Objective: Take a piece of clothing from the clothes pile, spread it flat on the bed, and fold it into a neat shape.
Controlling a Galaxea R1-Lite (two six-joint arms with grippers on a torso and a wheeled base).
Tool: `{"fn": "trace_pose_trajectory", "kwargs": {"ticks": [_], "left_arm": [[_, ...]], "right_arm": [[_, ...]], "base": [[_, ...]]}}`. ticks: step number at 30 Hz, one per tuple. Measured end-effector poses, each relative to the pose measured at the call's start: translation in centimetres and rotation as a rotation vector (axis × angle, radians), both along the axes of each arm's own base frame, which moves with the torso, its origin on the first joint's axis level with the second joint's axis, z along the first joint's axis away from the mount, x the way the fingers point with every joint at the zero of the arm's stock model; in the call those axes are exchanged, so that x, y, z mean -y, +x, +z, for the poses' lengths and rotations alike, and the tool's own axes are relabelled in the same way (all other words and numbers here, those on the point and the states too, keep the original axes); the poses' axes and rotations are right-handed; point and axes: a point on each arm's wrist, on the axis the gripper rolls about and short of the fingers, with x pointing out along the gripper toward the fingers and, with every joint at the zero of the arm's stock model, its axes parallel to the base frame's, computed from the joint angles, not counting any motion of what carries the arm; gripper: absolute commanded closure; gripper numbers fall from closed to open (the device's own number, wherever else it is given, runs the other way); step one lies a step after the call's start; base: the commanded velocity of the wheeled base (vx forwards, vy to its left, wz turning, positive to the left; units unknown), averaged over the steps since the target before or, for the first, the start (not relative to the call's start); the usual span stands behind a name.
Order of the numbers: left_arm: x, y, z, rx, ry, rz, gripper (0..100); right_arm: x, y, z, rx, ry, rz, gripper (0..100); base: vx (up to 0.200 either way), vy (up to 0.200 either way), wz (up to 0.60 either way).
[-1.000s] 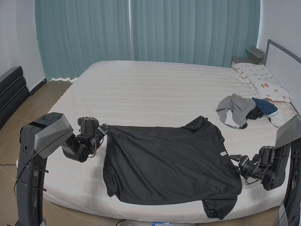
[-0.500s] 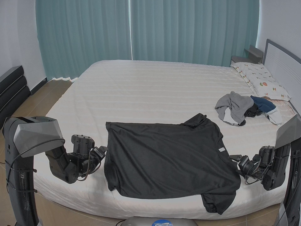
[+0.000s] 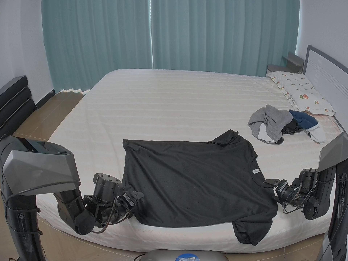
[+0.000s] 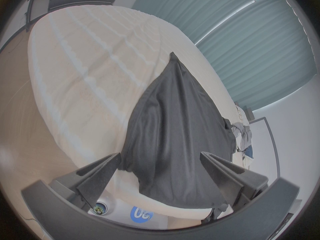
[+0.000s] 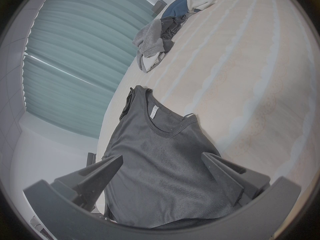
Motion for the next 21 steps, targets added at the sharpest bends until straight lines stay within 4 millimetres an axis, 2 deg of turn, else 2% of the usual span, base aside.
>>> {"fn": "trace_pose_trajectory", "kwargs": {"ticks": [10,21], "left_arm": [[1.5,-1.6,0.0,-0.010,0.026,-0.060,0],[3.4,-1.9,-1.1,0.025,0.129,-0.059,0]], "right_arm": [[0.0,0.0,0.0,0.000,-0.002,0.000,0],[0.0,0.0,0.0,0.001,-0.002,-0.001,0]], "base": [[0.000,0.000,0.00],[0.000,0.000,0.00]]}}
